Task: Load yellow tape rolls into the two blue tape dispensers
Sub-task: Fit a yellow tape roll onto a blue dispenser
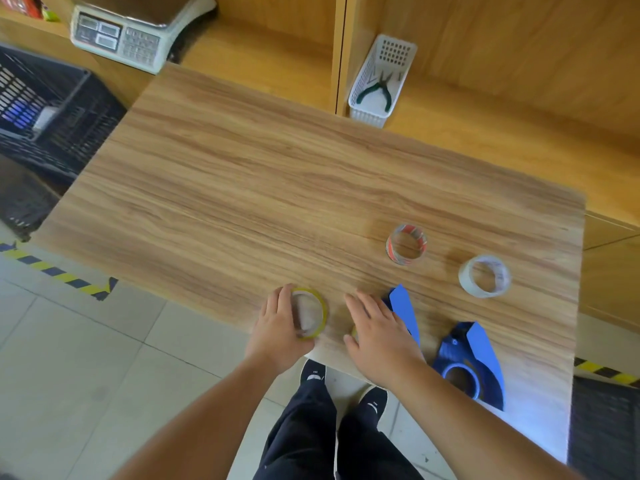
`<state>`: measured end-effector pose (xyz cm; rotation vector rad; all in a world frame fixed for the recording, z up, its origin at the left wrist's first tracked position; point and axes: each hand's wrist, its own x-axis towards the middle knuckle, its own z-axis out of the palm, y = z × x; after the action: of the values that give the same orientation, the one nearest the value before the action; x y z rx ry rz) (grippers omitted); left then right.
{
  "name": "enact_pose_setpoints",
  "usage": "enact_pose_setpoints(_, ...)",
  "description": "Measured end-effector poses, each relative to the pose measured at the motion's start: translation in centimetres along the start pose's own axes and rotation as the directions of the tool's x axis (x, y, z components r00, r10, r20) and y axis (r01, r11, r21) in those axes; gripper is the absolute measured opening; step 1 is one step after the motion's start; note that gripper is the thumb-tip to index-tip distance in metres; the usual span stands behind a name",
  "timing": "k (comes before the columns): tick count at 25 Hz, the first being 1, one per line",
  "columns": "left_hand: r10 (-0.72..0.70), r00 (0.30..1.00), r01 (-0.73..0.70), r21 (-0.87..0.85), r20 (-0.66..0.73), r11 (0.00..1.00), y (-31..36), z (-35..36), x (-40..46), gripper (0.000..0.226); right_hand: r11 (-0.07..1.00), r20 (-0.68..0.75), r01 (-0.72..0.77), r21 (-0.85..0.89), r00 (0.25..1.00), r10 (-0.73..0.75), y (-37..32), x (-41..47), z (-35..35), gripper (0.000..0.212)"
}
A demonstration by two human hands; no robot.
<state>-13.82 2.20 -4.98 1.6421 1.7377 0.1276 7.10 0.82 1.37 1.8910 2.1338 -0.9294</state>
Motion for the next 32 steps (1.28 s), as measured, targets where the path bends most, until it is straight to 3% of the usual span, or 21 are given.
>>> enact_pose_setpoints(5, 0.154, 0.982, -0.161, -0.058, -0.112, 0.985, 1.8, -0.7, -2.6, 0.112, 0.997, -0.082, -0.069, 0.035, 0.994, 0.072, 3.2, -1.7, -1.4, 0.066)
enact_pose_setpoints(10, 0.246, 0.966, -0.252, -0.082, -0.079, 0.964, 7.7, 0.8, -6.1, 0.108, 0.974, -0.153, -0.186, 0.13, 0.967, 0.205, 8.9, -5.7, -2.1, 0.065)
enact_pose_setpoints(15, 0.304, 0.952, -0.304, -0.139, -0.023, 0.942, 14.9, 6.7, -9.8, 0.105, 0.921, -0.217, -0.271, 0.281, 0.917, 0.336, 14.9, -11.7, -1.8, 0.055)
enact_pose_setpoints(19, 0.245, 0.968, -0.238, -0.105, 0.055, 0.965, 18.7, 11.9, -11.8, 0.11, 0.882, -0.116, -0.319, 0.346, 0.919, 0.378, 18.3, -14.5, -0.6, 0.054)
enact_pose_setpoints(23, 0.152, 0.986, -0.148, -0.06, 0.071, 0.987, 21.4, 15.3, -12.6, 0.113, 0.893, -0.001, -0.329, 0.307, 0.938, 0.346, 20.4, -15.7, 0.1, 0.065)
enact_pose_setpoints(32, 0.022, 0.998, -0.025, 0.045, 0.051, 0.999, 23.0, 18.7, -11.4, 0.107, 0.91, 0.042, -0.299, 0.288, 0.953, 0.3, 22.5, -15.6, 0.1, 0.064)
